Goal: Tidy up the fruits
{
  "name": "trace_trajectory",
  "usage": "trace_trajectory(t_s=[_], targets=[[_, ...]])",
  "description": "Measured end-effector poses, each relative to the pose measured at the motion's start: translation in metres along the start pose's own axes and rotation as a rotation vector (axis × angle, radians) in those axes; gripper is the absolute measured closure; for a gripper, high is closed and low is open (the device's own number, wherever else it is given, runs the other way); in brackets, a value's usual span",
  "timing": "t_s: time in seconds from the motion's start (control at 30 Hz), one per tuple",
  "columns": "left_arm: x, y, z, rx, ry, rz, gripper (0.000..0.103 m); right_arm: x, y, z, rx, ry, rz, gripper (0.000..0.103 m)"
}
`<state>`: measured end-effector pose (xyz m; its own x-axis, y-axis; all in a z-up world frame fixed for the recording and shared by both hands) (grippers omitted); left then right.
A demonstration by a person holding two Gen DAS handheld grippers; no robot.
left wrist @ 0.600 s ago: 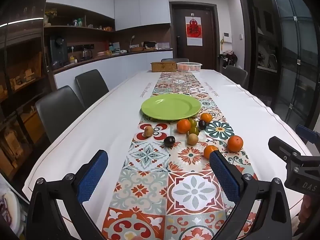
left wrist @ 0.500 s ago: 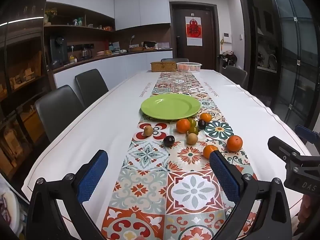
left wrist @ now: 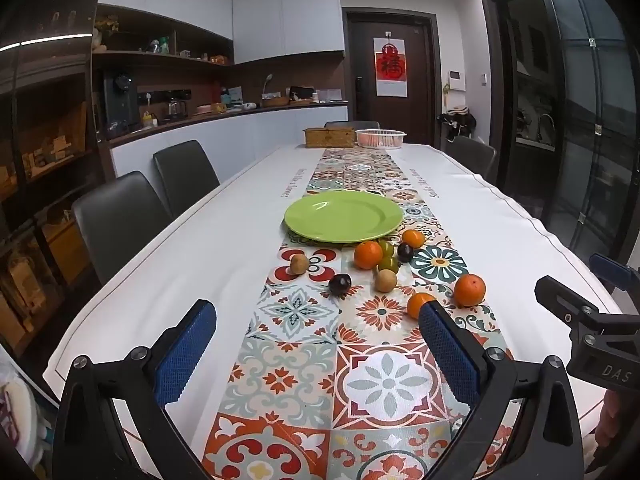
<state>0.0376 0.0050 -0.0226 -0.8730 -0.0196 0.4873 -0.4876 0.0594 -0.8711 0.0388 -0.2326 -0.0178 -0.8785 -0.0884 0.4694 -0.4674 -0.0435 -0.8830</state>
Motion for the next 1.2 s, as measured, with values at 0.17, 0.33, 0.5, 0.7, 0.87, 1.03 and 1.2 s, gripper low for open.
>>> trace_trajectory(t_s=[0.17, 0.33, 0.5, 0.7, 0.87, 1.03, 1.2], targets=[[0.0005, 0.0001, 0.0004, 0.000, 0.002, 0.003, 0.000, 0.0003, 0.0000, 0.0001, 0.000, 0.000, 0.000, 0.001], [0.0010, 0.0002, 0.0008, 0.002, 0.003, 0.006, 0.000, 0.0004, -0.0001, -0.0001, 0.001, 0.000, 0.001, 0.001], [0.0005, 0.0005, 0.0015, 0.001, 0.003, 0.007, 0.000, 0.0009, -0.0002, 0.0000, 0.000, 0.000, 0.002, 0.001], [0.0008, 0.0004, 0.0023, 0.001, 0.006, 0.007, 0.000, 0.0014, -0.0003, 0.0001, 0.000, 0.000, 0.002, 0.001], [0.0012, 0.0004, 0.0028, 0.000, 0.007, 0.008, 0.000, 0.0013, -0.0001, 0.0001, -0.001, 0.001, 0.002, 0.001], [0.0012, 0.0003, 0.0028, 0.002, 0.006, 0.008, 0.000, 0.0012, 0.0002, 0.0000, 0.000, 0.000, 0.003, 0.001], [0.0013, 0.0003, 0.0028, 0.001, 0.006, 0.008, 0.000, 0.0018, 0.0000, 0.0000, -0.001, -0.001, 0.003, 0.001]])
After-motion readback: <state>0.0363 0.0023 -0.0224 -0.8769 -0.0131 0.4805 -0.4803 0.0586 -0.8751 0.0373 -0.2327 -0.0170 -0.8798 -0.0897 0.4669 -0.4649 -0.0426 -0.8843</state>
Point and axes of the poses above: each gripper's, at about its wrist camera, not at the fingertips, and x roughly against the way its jaws point, z to its right, y to its underside, the point moved 5 cm from there along -x, roughly the way its jaws point, and after that the axes turned 1 degree about -y, right-handed, at the moved point
